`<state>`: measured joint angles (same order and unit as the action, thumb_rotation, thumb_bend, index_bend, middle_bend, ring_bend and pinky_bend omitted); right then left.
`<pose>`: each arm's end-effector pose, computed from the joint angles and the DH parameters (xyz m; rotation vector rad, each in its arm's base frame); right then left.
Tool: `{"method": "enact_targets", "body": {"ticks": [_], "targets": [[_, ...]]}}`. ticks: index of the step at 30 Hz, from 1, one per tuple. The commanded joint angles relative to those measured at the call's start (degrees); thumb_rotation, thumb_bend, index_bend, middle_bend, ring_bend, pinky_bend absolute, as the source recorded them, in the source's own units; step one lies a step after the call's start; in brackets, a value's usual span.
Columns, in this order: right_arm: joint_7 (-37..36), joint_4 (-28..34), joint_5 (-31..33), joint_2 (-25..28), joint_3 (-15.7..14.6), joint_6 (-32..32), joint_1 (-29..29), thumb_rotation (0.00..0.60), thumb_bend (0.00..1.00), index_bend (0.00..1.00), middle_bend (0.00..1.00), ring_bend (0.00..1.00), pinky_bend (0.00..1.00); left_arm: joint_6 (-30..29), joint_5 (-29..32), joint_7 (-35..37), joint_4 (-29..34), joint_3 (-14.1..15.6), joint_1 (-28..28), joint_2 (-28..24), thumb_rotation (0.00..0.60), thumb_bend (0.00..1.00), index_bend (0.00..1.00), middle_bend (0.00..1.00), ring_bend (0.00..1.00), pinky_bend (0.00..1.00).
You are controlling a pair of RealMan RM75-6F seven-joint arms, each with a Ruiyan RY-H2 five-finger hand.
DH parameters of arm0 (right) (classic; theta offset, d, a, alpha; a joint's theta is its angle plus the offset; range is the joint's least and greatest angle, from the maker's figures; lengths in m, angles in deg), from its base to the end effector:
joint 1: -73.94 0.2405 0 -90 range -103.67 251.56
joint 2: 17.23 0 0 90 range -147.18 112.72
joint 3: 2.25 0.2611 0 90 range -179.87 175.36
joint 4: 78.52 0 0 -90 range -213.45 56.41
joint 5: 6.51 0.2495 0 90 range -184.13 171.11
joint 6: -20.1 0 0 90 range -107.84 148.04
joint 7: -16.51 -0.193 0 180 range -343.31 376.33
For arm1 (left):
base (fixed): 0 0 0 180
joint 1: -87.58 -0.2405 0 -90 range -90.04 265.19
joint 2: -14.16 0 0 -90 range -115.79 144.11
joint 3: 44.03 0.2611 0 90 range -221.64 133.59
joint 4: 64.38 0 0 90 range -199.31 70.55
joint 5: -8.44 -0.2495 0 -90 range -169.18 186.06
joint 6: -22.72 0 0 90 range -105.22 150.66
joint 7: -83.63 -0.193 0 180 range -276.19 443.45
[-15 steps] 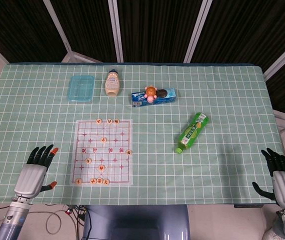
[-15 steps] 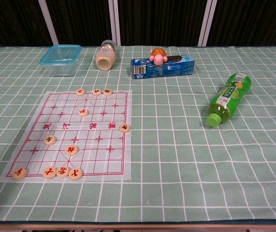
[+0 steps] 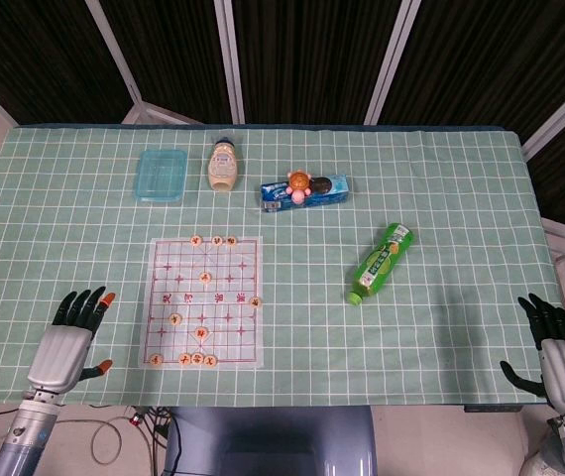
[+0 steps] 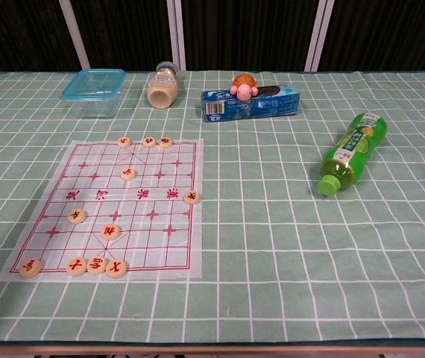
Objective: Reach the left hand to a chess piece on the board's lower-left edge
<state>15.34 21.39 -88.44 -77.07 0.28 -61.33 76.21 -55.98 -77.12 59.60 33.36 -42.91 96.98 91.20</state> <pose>-0.3346 -0.2145 0.1273 1.3145 -1.0715 0.8567 -0.2621 0.2289 0.0107 -1.6281 -0.8821 -0.7981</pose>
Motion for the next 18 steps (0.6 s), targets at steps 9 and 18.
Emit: {"method": "enact_targets", "body": {"ticks": [9, 18], "targets": [[-0.1, 0.1, 0.0, 0.0, 0.0, 0.0, 0.0, 0.600, 0.30, 0.00, 0.00, 0.00, 0.00, 0.4, 0.2, -0.7, 0.5, 0.2, 0.1, -0.2, 0.600, 0.00, 0.00, 0.00, 0.00, 0.03], [-0.1, 0.2, 0.0, 0.0, -0.1, 0.0, -0.1, 0.600, 0.30, 0.00, 0.00, 0.00, 0.00, 0.9, -0.1, -2.9, 1.7, 0.5, 0.5, -0.3, 0.600, 0.00, 0.00, 0.00, 0.01, 0.10]]}}
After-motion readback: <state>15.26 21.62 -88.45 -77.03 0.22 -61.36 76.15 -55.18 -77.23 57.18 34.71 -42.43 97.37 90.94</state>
